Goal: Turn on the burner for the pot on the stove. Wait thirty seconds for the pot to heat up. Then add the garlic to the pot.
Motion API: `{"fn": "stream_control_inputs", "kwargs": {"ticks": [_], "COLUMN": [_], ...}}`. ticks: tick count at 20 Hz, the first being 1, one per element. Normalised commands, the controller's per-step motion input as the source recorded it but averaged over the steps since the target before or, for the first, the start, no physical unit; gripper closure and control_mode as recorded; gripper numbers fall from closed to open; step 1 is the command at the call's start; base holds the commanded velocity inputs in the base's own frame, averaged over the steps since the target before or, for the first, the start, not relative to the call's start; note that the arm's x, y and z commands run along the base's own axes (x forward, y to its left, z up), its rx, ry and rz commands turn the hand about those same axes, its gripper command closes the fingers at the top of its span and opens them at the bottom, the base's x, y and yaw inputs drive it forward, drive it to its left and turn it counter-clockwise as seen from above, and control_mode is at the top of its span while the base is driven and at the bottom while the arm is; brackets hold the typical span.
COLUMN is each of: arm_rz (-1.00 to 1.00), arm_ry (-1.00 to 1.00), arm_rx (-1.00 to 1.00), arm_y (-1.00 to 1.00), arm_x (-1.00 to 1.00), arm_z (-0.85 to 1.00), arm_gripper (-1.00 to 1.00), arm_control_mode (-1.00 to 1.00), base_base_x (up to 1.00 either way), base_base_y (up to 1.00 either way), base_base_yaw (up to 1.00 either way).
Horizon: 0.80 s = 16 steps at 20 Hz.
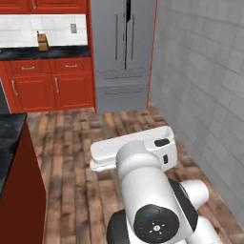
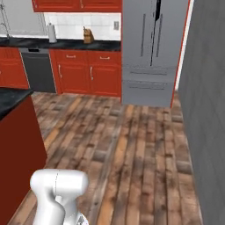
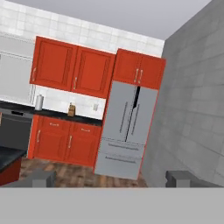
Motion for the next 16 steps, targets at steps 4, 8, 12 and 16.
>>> {"fn": "stream_control_inputs", "kwargs": {"ticks": [4,8,12,16], "arm_rz": [0.0,0.0,0.0,0.0], "arm_ry": [0.0,0.0,0.0,0.0], "arm_rx": [0.0,0.0,0.0,0.0], "arm_y": [0.0,0.0,0.0,0.0], "arm_x": [0.0,0.0,0.0,0.0], "arm_z": [0.0,0.0,0.0,0.0], "arm_gripper": [-1.0,-1.0,-1.0,-1.0], "arm_control_mode": [1.0,1.0,1.0,1.0], "base_base_x": [1.0,1.0,1.0,1.0], "base_base_y": [-0.16,-0.39,-0.46,-0.31], "base_base_yaw": [0.0,-0.05,-0.09,-0.06]}}
